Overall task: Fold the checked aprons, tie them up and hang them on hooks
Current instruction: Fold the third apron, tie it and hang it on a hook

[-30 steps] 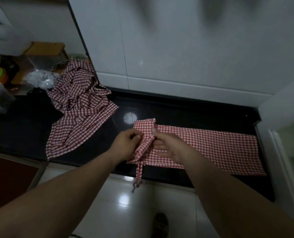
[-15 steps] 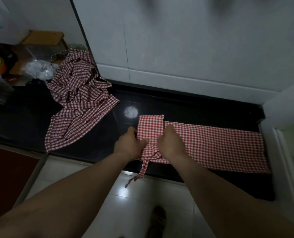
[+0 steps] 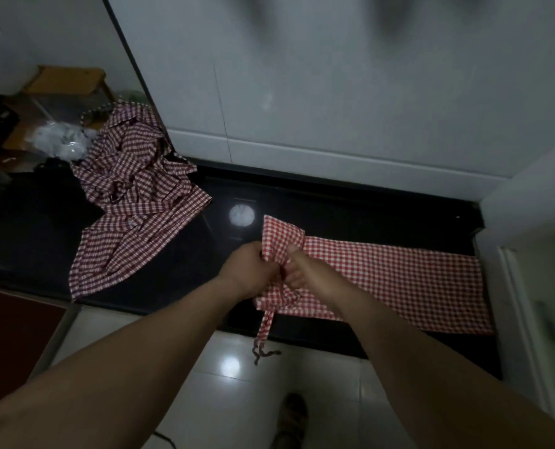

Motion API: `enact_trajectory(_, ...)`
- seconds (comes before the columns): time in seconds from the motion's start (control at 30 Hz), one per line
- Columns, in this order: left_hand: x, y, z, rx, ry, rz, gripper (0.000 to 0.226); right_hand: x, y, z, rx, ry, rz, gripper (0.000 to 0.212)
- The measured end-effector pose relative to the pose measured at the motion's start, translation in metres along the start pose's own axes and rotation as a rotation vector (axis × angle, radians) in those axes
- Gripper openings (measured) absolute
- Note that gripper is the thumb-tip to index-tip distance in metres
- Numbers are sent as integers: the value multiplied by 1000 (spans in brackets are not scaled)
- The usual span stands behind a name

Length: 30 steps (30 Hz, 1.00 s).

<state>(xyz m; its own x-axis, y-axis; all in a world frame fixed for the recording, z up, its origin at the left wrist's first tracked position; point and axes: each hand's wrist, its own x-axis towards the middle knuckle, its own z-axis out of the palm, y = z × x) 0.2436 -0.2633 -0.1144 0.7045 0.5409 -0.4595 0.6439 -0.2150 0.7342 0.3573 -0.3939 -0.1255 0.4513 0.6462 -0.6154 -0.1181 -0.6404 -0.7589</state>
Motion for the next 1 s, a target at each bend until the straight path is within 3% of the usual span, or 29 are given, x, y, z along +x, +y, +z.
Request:
enact_trajectory(0.07,-5,14,8,-106,-162,40,12,-5,-4,-14,274,-100,76,62)
enact_trajectory(0.13,-8,23,15,-294,-249,37,6,-6,0,-27,346,-155,109,59)
enact_trajectory(0.2,-4,21,18,-446,-52,2,7,-4,5,-35,316,-90,137,55)
enact_trajectory(0.27,1,11,24,-368,82,3,10,-4,7,-44,344,-41,170,47)
enact_trajectory(0.37,7,-4,44,-126,-62,36,38,-6,11,-54,453,-34,169,31)
enact_trajectory(0.5,15,-4,56,-30,-7,-13,65,-2,27,-62,506,83,127,38)
enact_trajectory(0.6,17,12,58,-73,-72,-48,56,-1,36,-65,326,272,135,51)
enact_trajectory(0.7,23,23,64,-71,-99,-34,58,6,40,-66,21,425,71,43)
enact_trajectory(0.87,33,25,78,-13,-46,-47,52,8,44,-60,-247,610,-3,31)
enact_trajectory(0.93,37,24,84,96,-18,-42,48,0,46,-59,-348,738,-27,22)
enact_trajectory(1.0,38,26,87,163,12,-32,44,-8,46,-57,-476,918,-164,22)
